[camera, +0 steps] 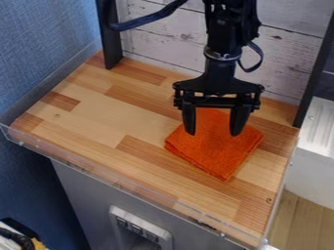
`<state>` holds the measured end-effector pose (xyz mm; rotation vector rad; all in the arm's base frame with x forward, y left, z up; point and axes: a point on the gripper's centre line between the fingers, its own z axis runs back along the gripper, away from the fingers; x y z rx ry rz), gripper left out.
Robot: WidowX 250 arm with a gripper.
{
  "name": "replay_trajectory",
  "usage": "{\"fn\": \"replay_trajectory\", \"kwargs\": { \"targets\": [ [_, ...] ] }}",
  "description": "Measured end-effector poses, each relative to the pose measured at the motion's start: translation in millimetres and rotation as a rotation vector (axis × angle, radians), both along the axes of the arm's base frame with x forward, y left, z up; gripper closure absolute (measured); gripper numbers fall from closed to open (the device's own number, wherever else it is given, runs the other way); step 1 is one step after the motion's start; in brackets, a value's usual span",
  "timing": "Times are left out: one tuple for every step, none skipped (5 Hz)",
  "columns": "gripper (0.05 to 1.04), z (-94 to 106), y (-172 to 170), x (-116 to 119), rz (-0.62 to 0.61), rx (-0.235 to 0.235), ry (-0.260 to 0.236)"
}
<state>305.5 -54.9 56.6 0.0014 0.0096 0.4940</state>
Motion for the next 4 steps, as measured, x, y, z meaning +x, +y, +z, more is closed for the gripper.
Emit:
{"fn": "replay_trajectory", "kwargs": {
  "targets": [
    [0.127, 1.2, -0.1, 6.0, 0.118, -0.005, -0.024],
    [0.406, -1.7, 3.7, 9.9, 0.224, -0.008, -0.037],
    [0.711, -7.1, 4.6, 10.0, 0.311, -0.008, -0.042],
    [0.927, -10.9, 5.5, 9.1, 0.378, -0.003, -0.047]
  ]
}}
